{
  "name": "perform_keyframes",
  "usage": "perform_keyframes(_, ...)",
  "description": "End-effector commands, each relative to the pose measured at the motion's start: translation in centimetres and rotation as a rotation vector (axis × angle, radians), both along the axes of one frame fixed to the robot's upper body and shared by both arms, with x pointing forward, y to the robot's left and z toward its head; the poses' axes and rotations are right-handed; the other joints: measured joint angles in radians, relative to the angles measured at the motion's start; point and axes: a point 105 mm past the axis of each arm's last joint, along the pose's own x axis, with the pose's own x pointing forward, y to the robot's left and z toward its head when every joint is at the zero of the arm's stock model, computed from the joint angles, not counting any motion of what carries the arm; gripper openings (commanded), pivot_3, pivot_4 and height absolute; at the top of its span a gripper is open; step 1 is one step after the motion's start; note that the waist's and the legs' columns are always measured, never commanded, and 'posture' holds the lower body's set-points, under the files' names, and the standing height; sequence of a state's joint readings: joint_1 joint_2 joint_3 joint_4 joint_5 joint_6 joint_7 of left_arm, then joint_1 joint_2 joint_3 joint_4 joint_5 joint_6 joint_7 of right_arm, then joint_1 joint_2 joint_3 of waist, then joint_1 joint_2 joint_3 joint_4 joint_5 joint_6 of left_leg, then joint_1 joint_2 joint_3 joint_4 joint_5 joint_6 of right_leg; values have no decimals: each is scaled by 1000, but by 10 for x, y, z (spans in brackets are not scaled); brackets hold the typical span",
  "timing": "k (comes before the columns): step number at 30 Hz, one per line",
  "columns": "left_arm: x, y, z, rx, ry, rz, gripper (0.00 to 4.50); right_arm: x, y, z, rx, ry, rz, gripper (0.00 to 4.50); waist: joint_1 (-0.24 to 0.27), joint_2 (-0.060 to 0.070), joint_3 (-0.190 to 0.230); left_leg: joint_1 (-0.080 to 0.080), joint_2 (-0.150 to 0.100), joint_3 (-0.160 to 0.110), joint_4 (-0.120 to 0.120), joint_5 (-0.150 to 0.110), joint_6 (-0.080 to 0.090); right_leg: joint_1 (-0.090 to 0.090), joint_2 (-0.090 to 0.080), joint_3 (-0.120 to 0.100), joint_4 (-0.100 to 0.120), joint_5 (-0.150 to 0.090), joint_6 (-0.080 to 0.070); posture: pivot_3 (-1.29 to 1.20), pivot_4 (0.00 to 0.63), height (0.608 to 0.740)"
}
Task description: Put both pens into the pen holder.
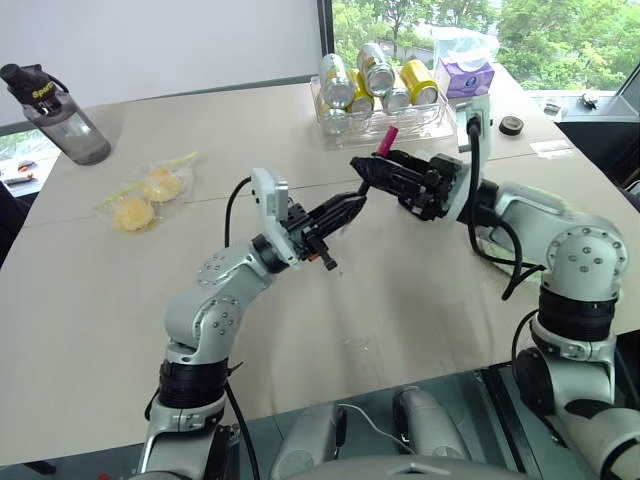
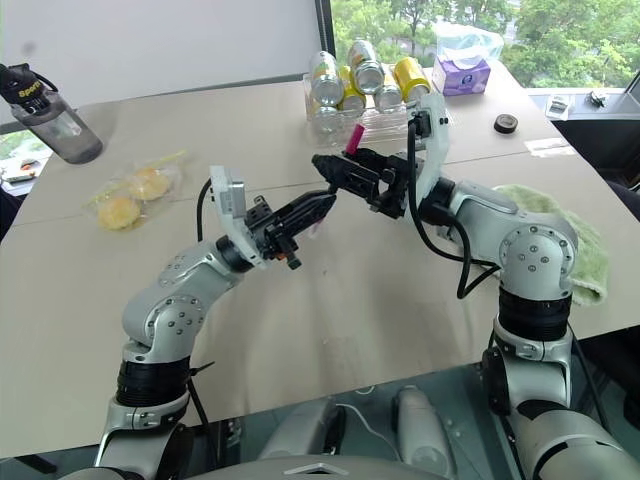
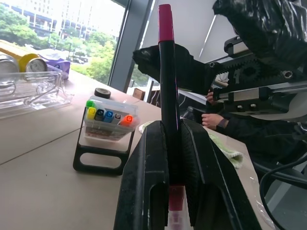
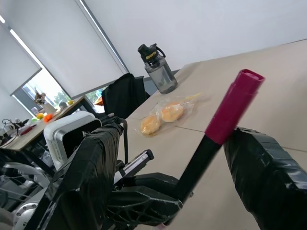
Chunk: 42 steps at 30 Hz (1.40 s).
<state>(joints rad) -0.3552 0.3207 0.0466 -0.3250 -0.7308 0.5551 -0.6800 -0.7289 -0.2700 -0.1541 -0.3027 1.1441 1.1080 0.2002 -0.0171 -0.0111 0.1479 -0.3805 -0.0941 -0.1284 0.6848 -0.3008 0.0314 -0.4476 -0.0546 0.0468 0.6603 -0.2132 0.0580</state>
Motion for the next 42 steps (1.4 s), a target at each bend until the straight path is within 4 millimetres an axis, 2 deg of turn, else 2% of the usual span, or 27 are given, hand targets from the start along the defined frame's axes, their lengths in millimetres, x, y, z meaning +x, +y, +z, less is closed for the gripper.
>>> perform_keyframes(1, -6, -4, 10, -8, -50, -29, 0, -3, 1, 13, 20, -46, 5, 2789, 0, 0, 0, 0, 0, 0, 0, 0, 0, 0, 0, 0, 0, 0, 0, 0, 150, 739)
perform_keyframes(5, -6, -3, 10, -7, -48, -34, 0, -4, 1, 13, 25, -45, 14, 904, 0, 0, 0, 0, 0, 0, 0, 0, 0, 0, 0, 0, 0, 0, 0, 0, 150, 739)
perform_keyframes(7, -7, -2, 9, -12, -34, -45, 0, -5, 1, 13, 27, -45, 16, 147, -1, 0, 0, 0, 0, 0, 0, 0, 0, 0, 0, 0, 0, 0, 0, 0, 150, 739)
perform_keyframes(8, -8, -2, 9, -20, -16, -59, 0, -5, 1, 13, 26, -46, 17, 47, 0, 0, 0, 0, 0, 0, 0, 0, 0, 0, 0, 0, 0, 0, 0, 0, 150, 739)
perform_keyframes(9, -10, -2, 9, -26, -3, -80, 945, -5, 1, 14, 26, -52, 13, 47, 0, 0, 0, 0, 0, 0, 0, 0, 0, 0, 0, 0, 0, 0, 0, 0, 150, 739)
perform_keyframes(10, -12, -2, 8, -24, 4, -92, 1286, -4, 1, 15, 28, -59, 5, 47, 0, 0, 0, 0, 0, 0, 0, 0, 0, 0, 0, 0, 0, 0, 0, 0, 150, 739)
perform_keyframes(13, -9, 0, 6, 14, 21, -68, 2693, 0, -1, 18, 24, -84, -26, 47, -1, 0, 0, 0, 0, 0, 0, 0, 0, 0, 0, 0, 0, 0, 0, 0, 150, 739)
perform_keyframes(15, -1, 5, -1, 105, 31, 3, 3755, 10, -11, 24, -53, -187, -127, 47, 0, 1, 0, 0, 0, 0, 0, 0, 0, 0, 0, 0, 0, 0, 0, 0, 150, 739)
perform_keyframes(17, 3, 12, -1, 150, 22, 42, 3755, 18, -21, 31, -156, -319, -212, 47, 1, 1, 1, 0, 0, 0, 0, 0, 0, 0, 0, 0, 0, 0, 0, 0, 150, 739)
perform_keyframes(21, 8, 25, 6, 238, -28, 138, 3755, 21, -30, 57, -336, -661, -293, 47, 0, 1, 2, 0, 0, 0, -1, 0, 0, 0, 0, 0, -2, 0, 0, 0, 150, 739)
perform_keyframes(25, 9, 28, 12, 286, -47, 179, 3755, 25, -28, 57, -506, -861, -293, 47, 0, 1, 2, 0, 0, 0, -3, 0, 0, 0, 0, 0, -3, 0, 0, 0, 150, 739)
perform_keyframes(30, 10, 25, 14, 336, -56, 193, 3755, 29, -25, 45, -572, -908, -255, 47, 3, 1, 2, 0, 0, 0, -2, 0, 0, 0, 0, 0, -3, 0, 0, 0, 150, 739)
perform_keyframes(35, 8, 23, 17, 361, -65, 190, 3755, 32, -29, 25, -690, -961, -224, 47, 4, 0, 2, -1, 0, -1, -3, 0, 0, 0, 0, -1, -4, 0, 0, 0, 150, 739)
perform_keyframes(42, 6, 21, 16, 408, -92, 177, 3755, 36, -35, 16, -735, -962, -227, 47, 3, 1, 2, -1, 0, -1, -3, 0, 0, 0, 0, -1, -4, 0, 0, 0, 150, 739)
